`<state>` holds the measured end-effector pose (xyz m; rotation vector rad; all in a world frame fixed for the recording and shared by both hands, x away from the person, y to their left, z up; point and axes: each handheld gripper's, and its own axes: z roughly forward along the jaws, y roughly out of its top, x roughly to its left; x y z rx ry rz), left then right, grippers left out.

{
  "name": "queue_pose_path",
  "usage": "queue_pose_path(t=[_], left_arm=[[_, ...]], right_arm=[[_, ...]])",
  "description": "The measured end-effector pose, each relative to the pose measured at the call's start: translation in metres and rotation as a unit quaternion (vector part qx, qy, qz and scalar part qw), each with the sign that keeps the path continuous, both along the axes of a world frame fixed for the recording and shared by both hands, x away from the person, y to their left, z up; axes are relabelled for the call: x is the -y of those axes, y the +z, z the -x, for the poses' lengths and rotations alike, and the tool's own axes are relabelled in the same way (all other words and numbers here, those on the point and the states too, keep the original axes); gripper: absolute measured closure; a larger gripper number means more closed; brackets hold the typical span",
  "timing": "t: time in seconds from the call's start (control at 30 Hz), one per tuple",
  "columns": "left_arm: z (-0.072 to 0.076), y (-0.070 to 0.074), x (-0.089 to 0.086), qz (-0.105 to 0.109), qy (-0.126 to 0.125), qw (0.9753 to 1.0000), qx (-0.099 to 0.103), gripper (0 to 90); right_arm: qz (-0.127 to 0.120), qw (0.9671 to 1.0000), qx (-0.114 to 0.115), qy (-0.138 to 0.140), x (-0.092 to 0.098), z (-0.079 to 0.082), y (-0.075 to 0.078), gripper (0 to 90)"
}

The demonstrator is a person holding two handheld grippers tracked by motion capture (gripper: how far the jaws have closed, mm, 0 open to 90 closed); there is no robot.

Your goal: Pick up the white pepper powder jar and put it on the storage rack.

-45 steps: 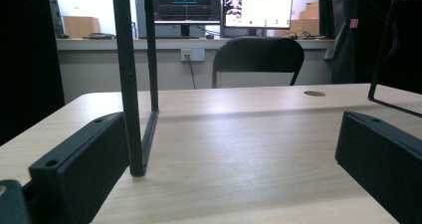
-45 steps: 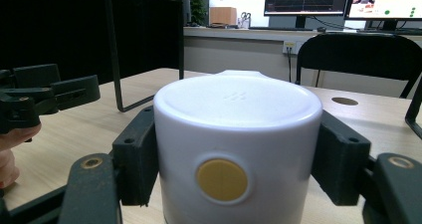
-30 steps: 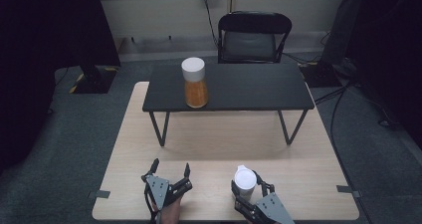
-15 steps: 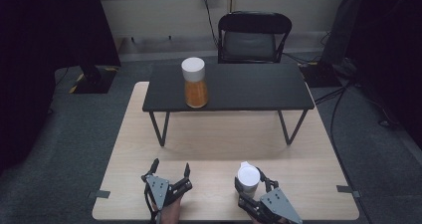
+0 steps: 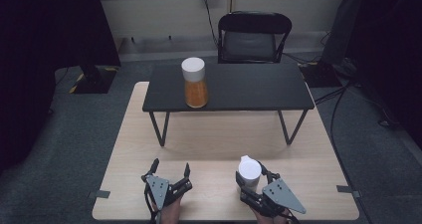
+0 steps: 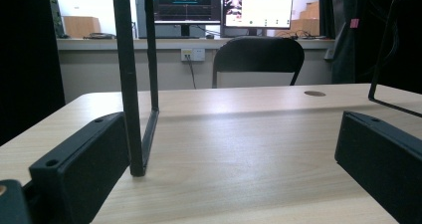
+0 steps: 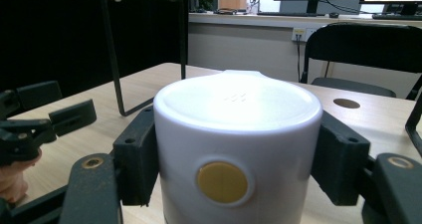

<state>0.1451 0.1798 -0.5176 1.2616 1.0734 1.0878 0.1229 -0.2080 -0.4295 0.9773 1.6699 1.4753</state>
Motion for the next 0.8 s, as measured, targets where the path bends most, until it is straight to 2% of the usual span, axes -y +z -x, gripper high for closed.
queue_pose_path(t=[0.43,0.8], left_arm=[[0.000,0.000,0.000,0.000,0.000,1.0000,0.000,0.4],[0.000,0.000,0.000,0.000,0.000,1.0000,0.000,0.3]], right_arm=[[0.002,0.9999,0.000,0.010,0.006,-0.011,0.020,30.3],[0.015,0.9995,0.017,0.023,0.010,-0.019,0.042,30.3]])
